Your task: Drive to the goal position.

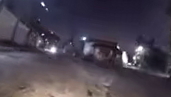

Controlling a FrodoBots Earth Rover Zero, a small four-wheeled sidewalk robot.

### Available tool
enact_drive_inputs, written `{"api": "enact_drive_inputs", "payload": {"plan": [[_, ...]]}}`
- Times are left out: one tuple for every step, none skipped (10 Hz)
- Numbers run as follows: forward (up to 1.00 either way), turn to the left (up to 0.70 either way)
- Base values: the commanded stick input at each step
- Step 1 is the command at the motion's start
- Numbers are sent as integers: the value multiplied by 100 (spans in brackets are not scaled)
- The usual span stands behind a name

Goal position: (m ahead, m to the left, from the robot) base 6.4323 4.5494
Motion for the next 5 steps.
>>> {"api": "enact_drive_inputs", "payload": {"plan": [[70, 0], [70, 0], [70, 0], [70, 0], [70, 0]]}}
